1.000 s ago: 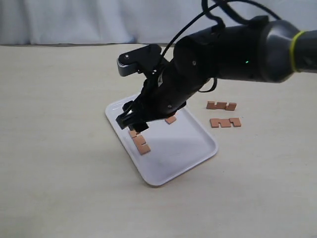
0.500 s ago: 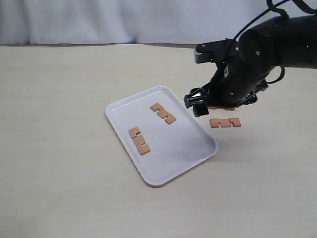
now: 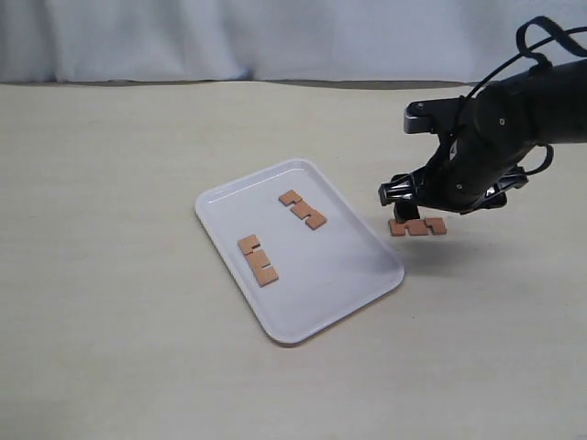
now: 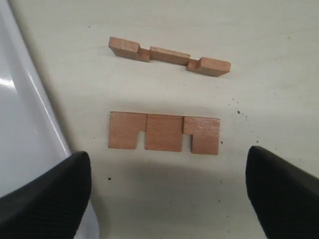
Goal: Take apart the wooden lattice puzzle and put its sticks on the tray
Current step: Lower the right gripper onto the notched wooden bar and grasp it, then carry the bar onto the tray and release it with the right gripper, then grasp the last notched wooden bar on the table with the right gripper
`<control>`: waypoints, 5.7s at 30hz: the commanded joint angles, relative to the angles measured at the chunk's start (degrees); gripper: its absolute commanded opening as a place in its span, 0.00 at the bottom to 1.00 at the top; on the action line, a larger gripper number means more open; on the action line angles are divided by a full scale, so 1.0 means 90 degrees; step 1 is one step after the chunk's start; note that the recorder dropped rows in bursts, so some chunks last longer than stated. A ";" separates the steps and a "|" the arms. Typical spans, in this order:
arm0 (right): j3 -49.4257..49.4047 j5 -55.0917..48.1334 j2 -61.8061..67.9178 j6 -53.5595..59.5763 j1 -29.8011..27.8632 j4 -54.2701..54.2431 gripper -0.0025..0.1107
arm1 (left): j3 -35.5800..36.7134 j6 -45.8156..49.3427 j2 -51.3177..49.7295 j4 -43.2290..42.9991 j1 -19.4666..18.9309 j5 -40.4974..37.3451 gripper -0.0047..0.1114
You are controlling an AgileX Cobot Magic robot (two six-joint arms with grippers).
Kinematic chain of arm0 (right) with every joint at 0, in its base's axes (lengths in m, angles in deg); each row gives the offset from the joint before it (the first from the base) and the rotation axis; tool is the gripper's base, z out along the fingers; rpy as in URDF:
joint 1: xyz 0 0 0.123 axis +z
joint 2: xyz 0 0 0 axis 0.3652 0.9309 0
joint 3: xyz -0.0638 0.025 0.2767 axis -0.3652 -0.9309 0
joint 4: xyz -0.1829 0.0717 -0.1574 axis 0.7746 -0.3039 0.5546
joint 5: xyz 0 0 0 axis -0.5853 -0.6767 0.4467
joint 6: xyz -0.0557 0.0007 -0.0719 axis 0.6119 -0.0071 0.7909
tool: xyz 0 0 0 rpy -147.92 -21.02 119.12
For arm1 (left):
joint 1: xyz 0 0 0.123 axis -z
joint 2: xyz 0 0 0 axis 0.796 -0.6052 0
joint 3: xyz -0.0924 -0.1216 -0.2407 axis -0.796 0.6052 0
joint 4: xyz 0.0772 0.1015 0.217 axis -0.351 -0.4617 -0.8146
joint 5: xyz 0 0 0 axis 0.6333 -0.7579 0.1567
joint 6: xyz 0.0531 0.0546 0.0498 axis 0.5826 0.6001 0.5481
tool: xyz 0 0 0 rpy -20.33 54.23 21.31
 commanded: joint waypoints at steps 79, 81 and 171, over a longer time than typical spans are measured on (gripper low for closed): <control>0.1861 0.0141 0.0492 -0.0006 0.2771 0.0010 0.06 | 0.0009 -0.0008 0.0012 0.0002 -0.0025 0.0051 0.04; 0.2115 0.0096 0.0773 -0.0006 0.2867 0.0027 0.06 | 0.0009 -0.0008 0.0012 0.0002 -0.0025 0.0051 0.04; 0.1875 -0.0080 0.1729 -0.0239 -0.0188 -0.0108 0.52 | 0.0009 -0.0008 0.0012 0.0010 -0.0025 0.0071 0.04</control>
